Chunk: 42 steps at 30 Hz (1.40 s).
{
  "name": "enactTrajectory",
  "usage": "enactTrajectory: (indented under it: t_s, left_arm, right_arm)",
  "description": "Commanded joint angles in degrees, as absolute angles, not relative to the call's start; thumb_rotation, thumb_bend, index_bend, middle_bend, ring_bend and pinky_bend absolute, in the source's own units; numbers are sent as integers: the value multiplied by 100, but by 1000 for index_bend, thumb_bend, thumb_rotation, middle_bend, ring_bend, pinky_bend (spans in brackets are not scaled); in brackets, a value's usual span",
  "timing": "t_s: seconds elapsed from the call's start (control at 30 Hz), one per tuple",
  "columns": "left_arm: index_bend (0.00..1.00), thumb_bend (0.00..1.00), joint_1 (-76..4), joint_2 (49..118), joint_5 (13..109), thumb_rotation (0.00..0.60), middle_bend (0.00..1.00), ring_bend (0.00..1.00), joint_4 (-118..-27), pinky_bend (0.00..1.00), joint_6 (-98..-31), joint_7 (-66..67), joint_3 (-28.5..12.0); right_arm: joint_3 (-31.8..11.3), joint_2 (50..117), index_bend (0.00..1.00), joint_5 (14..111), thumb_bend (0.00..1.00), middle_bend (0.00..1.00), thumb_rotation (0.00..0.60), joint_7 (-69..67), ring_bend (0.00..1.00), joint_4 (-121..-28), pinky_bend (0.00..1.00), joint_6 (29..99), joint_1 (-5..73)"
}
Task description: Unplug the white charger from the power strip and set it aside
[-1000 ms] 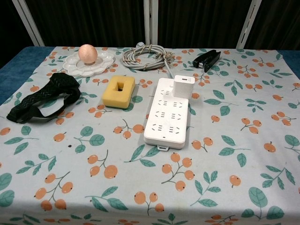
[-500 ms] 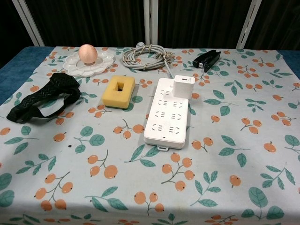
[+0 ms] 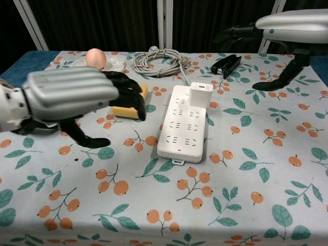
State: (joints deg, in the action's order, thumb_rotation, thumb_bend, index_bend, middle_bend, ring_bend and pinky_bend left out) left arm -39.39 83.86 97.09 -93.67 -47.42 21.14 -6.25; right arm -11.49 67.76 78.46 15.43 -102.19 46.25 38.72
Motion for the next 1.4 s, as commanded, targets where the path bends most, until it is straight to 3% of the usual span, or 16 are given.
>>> enactTrajectory:
  t_s: [0.03, 0.57, 0.87, 1.4]
  left_arm:
    - [254, 272, -4382, 8858, 9596, 600, 211, 83, -8891, 112, -4373, 1933, -767]
    - [242, 235, -4912, 9766, 9477, 600, 198, 83, -7754, 121, -4514, 1012, -498]
    - [243, 234, -4971, 10002, 9501, 600, 216, 120, -7349, 127, -4807, 661, -340]
    - [249, 228, -5056, 10136, 9404, 600, 236, 142, -7067, 128, -4984, 389, -190]
  right_arm:
    - [-1285, 7460, 0, 6970, 236, 119, 600, 2297, 0, -9799, 138, 4269, 4403]
    - [-1048, 9033, 0, 6829, 266, 180, 600, 2287, 51, -8010, 221, 4267, 5058]
    - [-915, 9392, 6, 6991, 271, 213, 600, 1988, 84, -7471, 242, 4278, 5140]
    - [-866, 9640, 174, 7260, 327, 379, 600, 1474, 224, -6916, 334, 4527, 5099]
